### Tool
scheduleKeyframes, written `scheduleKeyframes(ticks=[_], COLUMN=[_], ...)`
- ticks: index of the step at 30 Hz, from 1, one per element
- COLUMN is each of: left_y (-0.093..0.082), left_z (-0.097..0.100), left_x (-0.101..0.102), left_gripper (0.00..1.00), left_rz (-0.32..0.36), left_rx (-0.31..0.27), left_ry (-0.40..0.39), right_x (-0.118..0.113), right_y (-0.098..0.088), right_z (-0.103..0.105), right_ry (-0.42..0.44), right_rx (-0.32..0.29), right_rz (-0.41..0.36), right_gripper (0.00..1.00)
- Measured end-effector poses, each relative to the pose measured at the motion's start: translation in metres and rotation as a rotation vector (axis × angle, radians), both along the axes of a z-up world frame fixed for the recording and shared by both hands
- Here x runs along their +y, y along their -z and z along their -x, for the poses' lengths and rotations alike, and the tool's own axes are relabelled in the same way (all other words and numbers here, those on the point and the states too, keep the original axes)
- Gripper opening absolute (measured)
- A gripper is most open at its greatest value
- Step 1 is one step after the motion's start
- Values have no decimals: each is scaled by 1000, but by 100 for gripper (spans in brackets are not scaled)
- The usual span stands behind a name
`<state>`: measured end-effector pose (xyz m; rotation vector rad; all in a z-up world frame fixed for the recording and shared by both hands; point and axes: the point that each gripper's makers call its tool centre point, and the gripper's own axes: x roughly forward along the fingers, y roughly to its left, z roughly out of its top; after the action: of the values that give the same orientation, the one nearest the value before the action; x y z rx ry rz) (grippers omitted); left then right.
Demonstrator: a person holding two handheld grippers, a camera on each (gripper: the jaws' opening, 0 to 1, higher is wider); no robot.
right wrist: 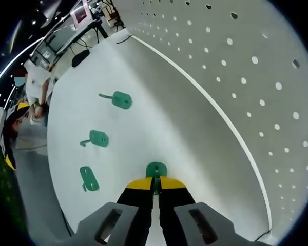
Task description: Insert the hook assembly into the mounting plate slot until the hook locks in place.
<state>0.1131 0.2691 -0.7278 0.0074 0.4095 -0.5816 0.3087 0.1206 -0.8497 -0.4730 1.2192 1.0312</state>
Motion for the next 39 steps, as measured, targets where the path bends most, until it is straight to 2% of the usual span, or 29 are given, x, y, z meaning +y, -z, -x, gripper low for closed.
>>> scheduleKeyframes(ticks=[39], left_y=[0], left_z=[6], left_x=[-10], left_gripper=[88], left_rz=[-8], left_rx=[-4], left_ry=[51], right_x=[-1], right_y=[-26], right_z=[-3], right_ry=[152], right_rx=[-186], right_rz=[-124], right_gripper=[2])
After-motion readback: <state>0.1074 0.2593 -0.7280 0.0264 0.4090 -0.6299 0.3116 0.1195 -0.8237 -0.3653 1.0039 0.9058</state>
